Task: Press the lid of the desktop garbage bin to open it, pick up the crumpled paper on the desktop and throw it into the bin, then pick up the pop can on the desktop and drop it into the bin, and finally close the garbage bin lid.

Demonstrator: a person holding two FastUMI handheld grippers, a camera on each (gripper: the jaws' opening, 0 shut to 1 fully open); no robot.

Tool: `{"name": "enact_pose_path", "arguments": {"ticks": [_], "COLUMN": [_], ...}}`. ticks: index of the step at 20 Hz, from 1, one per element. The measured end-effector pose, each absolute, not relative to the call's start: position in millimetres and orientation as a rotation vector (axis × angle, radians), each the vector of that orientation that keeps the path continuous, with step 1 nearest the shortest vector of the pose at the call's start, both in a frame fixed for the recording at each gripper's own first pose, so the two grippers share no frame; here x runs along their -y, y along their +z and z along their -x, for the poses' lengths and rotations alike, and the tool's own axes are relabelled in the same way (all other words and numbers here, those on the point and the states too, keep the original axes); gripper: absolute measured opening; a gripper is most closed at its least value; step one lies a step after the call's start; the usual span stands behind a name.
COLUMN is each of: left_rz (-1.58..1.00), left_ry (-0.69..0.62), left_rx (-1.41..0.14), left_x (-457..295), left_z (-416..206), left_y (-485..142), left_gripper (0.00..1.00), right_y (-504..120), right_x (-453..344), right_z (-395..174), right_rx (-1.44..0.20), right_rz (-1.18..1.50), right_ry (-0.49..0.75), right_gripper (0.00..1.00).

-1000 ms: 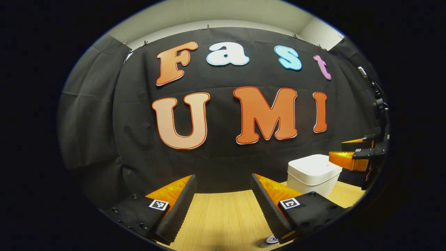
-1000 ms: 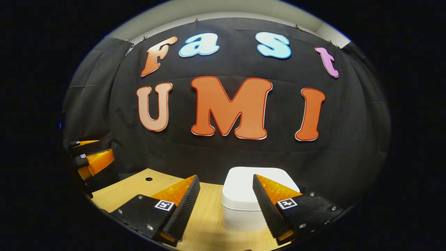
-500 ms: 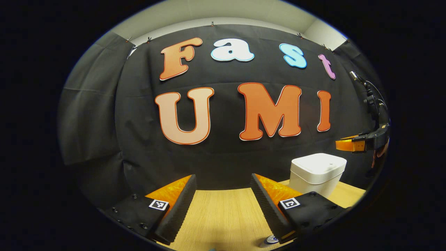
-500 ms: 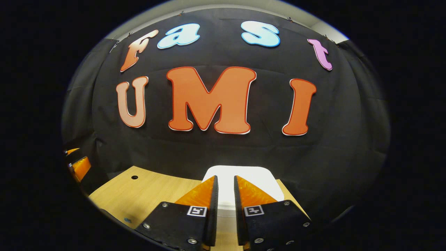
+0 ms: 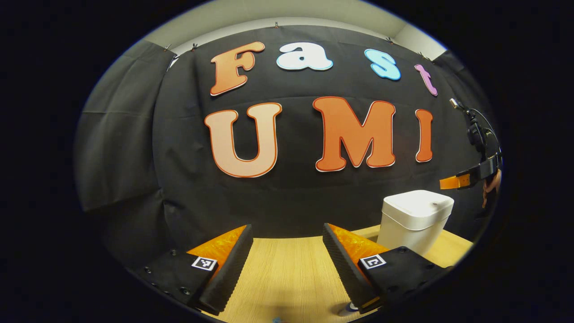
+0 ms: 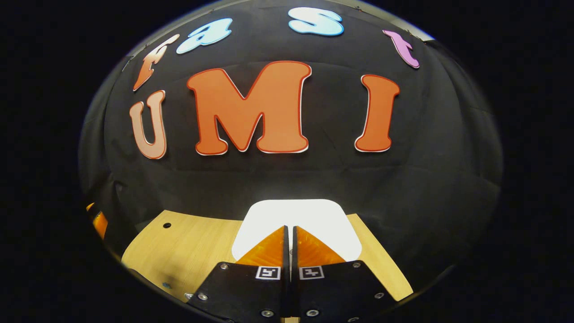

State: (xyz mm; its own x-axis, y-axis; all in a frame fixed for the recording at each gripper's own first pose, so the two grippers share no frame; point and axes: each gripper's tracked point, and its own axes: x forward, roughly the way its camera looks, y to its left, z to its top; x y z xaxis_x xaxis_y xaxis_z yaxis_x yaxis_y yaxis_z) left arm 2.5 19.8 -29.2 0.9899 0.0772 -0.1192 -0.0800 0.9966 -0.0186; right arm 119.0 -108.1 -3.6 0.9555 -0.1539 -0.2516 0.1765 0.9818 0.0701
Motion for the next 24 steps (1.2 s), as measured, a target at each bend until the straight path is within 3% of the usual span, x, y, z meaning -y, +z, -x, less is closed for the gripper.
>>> {"name": "enact_pose_path", "arguments": {"ticks": [15, 24], "left_rz": [0.032, 0.02], "left_ry": [0.146, 0.133], "left_rx": [-0.168, -0.179], "left_x": [-33, -31], "left_z": [6, 7], "left_y": [-41, -42], "left_gripper": [1.0, 1.0], "right_y": [-53, -57], "right_x": [110, 107], "right_z": [-144, -138], "right_rx": [-0.458, -0.48], "right_rz": [-0.11, -0.122], "right_ry": [-0.123, -0.089], "right_gripper": [0.01, 0.01]}}
